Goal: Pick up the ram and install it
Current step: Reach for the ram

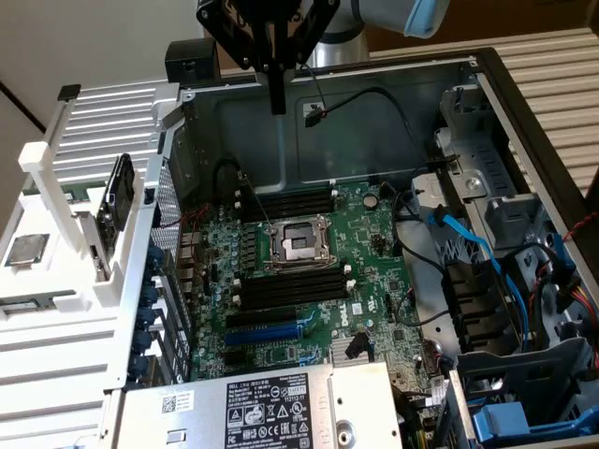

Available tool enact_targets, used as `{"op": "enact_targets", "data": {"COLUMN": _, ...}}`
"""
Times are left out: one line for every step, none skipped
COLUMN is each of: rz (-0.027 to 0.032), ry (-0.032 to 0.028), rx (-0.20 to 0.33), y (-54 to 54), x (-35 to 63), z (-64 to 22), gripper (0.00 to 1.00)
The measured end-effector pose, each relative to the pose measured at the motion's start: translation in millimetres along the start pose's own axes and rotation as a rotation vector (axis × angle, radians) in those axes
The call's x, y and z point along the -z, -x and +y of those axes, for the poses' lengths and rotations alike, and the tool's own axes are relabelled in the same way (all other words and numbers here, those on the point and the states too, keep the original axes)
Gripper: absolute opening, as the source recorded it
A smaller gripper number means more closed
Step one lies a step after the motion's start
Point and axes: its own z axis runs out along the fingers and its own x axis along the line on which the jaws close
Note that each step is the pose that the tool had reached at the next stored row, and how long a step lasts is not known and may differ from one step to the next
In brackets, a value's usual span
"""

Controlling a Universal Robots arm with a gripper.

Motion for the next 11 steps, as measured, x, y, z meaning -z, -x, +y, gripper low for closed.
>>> {"op": "enact_targets", "data": {"rz": 0.0000, "ry": 0.0000, "rx": 0.000, "y": 0.0, "x": 0.0, "z": 0.0, "gripper": 0.10}}
{"op": "enact_targets", "data": {"rz": 0.0000, "ry": 0.0000, "rx": 0.000, "y": 0.0, "x": 0.0, "z": 0.0, "gripper": 0.10}}
{"op": "enact_targets", "data": {"rz": 0.0000, "ry": 0.0000, "rx": 0.000, "y": 0.0, "x": 0.0, "z": 0.0, "gripper": 0.10}}
{"op": "enact_targets", "data": {"rz": 0.0000, "ry": 0.0000, "rx": 0.000, "y": 0.0, "x": 0.0, "z": 0.0, "gripper": 0.10}}
{"op": "enact_targets", "data": {"rz": -0.0001, "ry": 0.0000, "rx": 0.000, "y": -0.2, "x": 0.0, "z": 0.0, "gripper": 0.10}}
{"op": "enact_targets", "data": {"rz": 0.0002, "ry": -0.0003, "rx": 0.000, "y": -4.2, "x": 0.2, "z": -0.3, "gripper": 0.10}}
{"op": "enact_targets", "data": {"rz": 0.0001, "ry": -0.0002, "rx": 0.000, "y": -7.9, "x": 0.2, "z": -0.6, "gripper": 0.10}}
{"op": "enact_targets", "data": {"rz": 0.0000, "ry": -0.0001, "rx": 0.000, "y": -12.2, "x": 0.3, "z": -0.9, "gripper": 0.10}}
{"op": "enact_targets", "data": {"rz": 0.0000, "ry": 0.0000, "rx": 0.000, "y": -16.5, "x": 0.3, "z": -1.2, "gripper": 0.10}}
{"op": "enact_targets", "data": {"rz": 0.0000, "ry": 0.0000, "rx": 0.000, "y": -20.4, "x": 0.4, "z": -1.4, "gripper": 0.10}}
{"op": "enact_targets", "data": {"rz": 0.0000, "ry": -0.0001, "rx": 0.000, "y": -24.9, "x": 0.5, "z": -1.8, "gripper": 0.10}}
